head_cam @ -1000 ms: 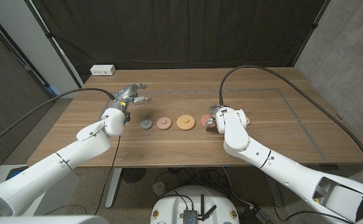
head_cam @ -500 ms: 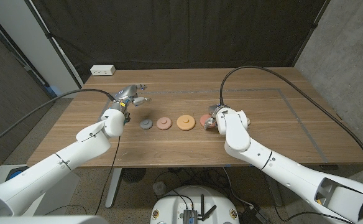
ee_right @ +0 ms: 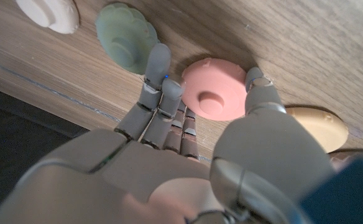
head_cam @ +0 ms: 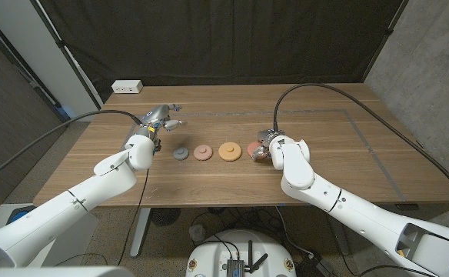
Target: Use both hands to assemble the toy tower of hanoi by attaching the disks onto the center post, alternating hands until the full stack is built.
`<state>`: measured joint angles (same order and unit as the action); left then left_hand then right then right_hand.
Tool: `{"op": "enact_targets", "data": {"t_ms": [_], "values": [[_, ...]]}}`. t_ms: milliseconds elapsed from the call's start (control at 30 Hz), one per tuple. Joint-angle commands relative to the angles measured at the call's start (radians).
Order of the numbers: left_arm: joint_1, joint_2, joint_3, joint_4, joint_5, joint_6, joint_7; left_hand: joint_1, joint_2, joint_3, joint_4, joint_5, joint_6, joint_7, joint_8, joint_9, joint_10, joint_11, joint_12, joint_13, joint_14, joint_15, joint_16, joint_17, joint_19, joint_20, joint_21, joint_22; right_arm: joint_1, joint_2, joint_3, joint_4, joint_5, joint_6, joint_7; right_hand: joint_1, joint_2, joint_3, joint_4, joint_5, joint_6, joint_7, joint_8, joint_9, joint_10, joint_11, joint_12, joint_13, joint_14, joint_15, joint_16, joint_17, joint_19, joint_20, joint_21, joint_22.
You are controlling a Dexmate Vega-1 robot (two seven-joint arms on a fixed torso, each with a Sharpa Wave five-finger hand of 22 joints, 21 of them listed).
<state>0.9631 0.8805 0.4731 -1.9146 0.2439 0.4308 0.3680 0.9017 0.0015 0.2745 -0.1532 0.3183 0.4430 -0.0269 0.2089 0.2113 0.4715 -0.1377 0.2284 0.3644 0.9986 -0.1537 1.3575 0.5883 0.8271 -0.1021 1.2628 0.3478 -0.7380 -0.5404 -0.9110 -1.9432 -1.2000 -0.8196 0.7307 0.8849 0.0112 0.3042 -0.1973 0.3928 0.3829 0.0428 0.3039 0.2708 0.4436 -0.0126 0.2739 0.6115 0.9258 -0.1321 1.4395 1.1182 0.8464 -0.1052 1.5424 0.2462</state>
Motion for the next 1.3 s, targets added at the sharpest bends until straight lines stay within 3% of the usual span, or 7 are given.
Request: {"op": "enact_targets", "data": {"t_ms": [33,967,1300], "values": [[0.012,0.003,-0.007,-0.012,0.000,0.009,0.008,0.001,0.008,-0.003,-0.004,0.007,0.008,-0.001,-0.001,0.006,0.012,-0.003,-0.003,0.003,0.009,-0.066,0.005,0.001,-0.004,-0.105,0.007,0.000,0.001,-0.019,-0.007,-0.026,0.025,-0.014,-0.047,0.062,0.060,0.045,0.032,0.016,0.120,-0.101,0.008,0.004,0.121,-0.106,0.005,0.016,0.019,-0.086,0.010,0.021,0.019,-0.111,0.007,0.007],[0.025,0.004,-0.010,-0.021,0.001,0.012,0.014,0.000,0.008,-0.002,-0.005,0.008,0.012,-0.003,-0.002,0.006,0.016,-0.007,-0.004,0.003,0.009,-0.066,0.007,0.000,-0.010,-0.105,0.019,-0.013,0.007,-0.046,-0.010,-0.090,-0.026,-0.016,-0.011,0.046,0.058,0.083,0.040,0.060,0.156,-0.106,0.015,0.000,0.168,-0.123,0.002,0.032,0.060,-0.086,0.019,0.090,0.056,-0.112,0.005,0.020],[0.024,0.006,-0.009,-0.022,0.002,0.013,0.011,0.001,0.008,-0.001,-0.006,0.009,0.013,-0.002,-0.002,0.006,0.015,0.005,-0.006,0.003,0.009,-0.066,0.009,0.000,-0.010,-0.105,0.024,-0.018,-0.010,-0.045,0.014,-0.115,-0.039,0.012,-0.017,0.044,0.061,0.095,0.039,0.070,0.166,-0.106,0.017,0.000,0.177,-0.121,0.000,0.036,0.069,-0.086,0.020,0.098,0.061,-0.112,0.004,0.021]]}}
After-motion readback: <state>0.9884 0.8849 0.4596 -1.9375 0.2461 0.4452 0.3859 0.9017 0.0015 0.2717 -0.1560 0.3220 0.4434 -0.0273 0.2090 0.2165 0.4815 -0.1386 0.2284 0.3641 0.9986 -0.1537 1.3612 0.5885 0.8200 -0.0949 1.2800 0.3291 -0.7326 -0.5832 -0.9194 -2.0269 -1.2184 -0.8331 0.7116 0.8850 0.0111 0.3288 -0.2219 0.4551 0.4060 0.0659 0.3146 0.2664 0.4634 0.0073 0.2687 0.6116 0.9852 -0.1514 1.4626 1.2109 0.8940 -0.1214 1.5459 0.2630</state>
